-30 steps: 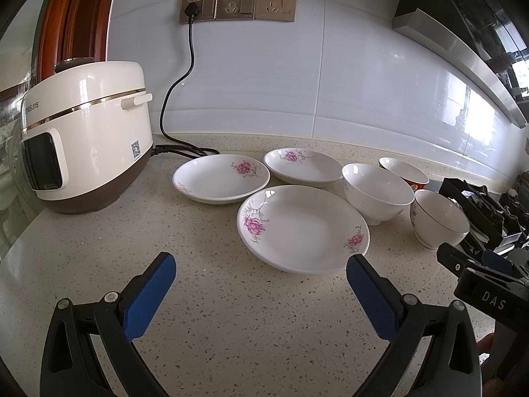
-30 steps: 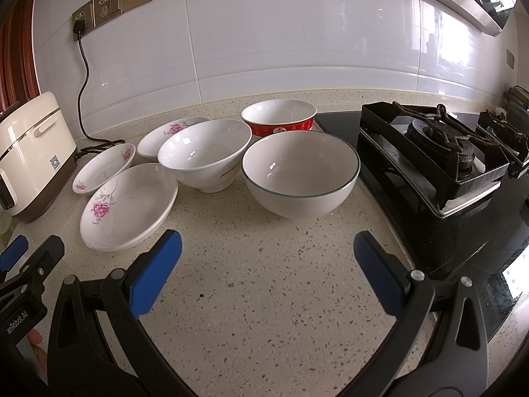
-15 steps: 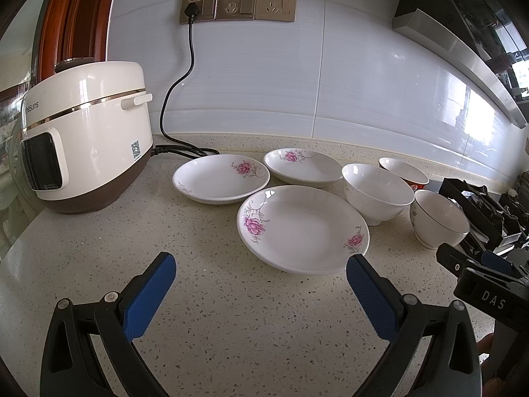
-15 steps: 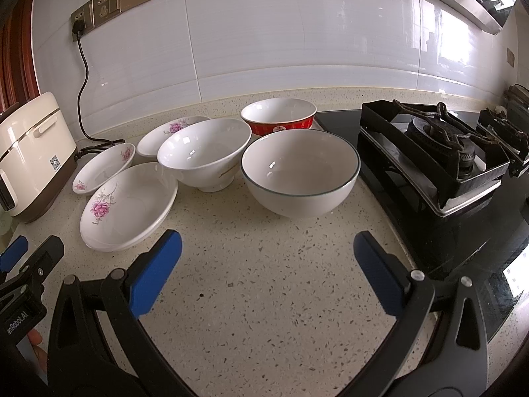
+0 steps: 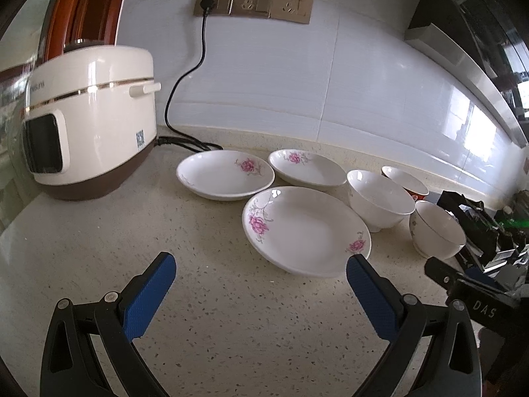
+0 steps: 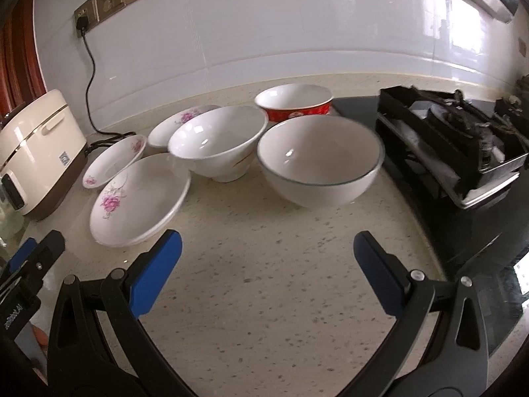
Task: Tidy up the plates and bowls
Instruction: 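Close both grippers together on the rim of the large pink-flower plate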
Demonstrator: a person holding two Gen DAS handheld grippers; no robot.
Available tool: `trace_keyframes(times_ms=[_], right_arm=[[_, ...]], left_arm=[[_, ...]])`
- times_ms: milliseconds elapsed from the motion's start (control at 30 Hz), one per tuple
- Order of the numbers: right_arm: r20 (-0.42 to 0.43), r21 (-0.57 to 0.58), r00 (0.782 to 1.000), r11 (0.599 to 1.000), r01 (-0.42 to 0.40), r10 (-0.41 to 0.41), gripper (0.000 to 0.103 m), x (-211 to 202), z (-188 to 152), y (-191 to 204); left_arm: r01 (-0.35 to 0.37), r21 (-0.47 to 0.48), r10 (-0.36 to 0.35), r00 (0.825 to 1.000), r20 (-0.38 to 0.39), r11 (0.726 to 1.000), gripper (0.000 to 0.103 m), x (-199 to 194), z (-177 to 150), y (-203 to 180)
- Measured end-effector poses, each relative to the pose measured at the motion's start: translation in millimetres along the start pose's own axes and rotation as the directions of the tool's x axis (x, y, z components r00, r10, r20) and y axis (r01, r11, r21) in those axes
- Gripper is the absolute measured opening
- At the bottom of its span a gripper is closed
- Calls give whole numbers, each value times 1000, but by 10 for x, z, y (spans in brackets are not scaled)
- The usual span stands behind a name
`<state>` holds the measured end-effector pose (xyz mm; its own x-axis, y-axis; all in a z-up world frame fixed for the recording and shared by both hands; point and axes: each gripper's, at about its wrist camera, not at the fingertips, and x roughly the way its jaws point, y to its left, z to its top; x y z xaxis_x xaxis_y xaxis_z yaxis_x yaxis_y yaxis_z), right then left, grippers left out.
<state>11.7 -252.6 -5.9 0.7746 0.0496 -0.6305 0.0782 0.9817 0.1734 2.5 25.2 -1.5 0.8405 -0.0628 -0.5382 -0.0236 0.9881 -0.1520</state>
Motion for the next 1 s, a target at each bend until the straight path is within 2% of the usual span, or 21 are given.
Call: trace_keyframes(times_ms=[100, 233, 300, 333, 400, 533, 700, 1000], right_arm=[[-46, -20, 999, 1000, -5, 4, 103, 57, 4, 78], [-109, 23, 993, 999, -47, 49, 103, 178, 12, 167], [-135, 56, 988, 996, -69, 76, 103, 230, 21, 192], [-122, 62, 989, 995, -80, 87, 102, 245, 26, 214], [-136, 59, 988, 996, -68, 76, 100, 342, 37, 249], [-171, 81, 981, 994, -79, 92, 84, 510, 51, 327], [-171, 96, 980, 992, -88, 103, 82, 599, 66, 420], [-216, 117, 969, 988, -99, 122, 61, 759, 96, 431]], left_arm=[[33, -41, -34, 999, -23, 999, 103, 55, 3, 75], [77, -124, -86, 994, -68, 989, 101, 224, 28, 212], [86, -165, -101, 991, -86, 983, 92, 310, 38, 278], [93, -181, -111, 990, -91, 979, 91, 345, 44, 304], [101, -199, -124, 987, -102, 975, 86, 402, 53, 328], [121, -239, -154, 981, -121, 963, 80, 539, 83, 359], [132, -286, -180, 972, -149, 949, 72, 715, 125, 413], [141, -301, -201, 964, -176, 943, 61, 893, 171, 408]])
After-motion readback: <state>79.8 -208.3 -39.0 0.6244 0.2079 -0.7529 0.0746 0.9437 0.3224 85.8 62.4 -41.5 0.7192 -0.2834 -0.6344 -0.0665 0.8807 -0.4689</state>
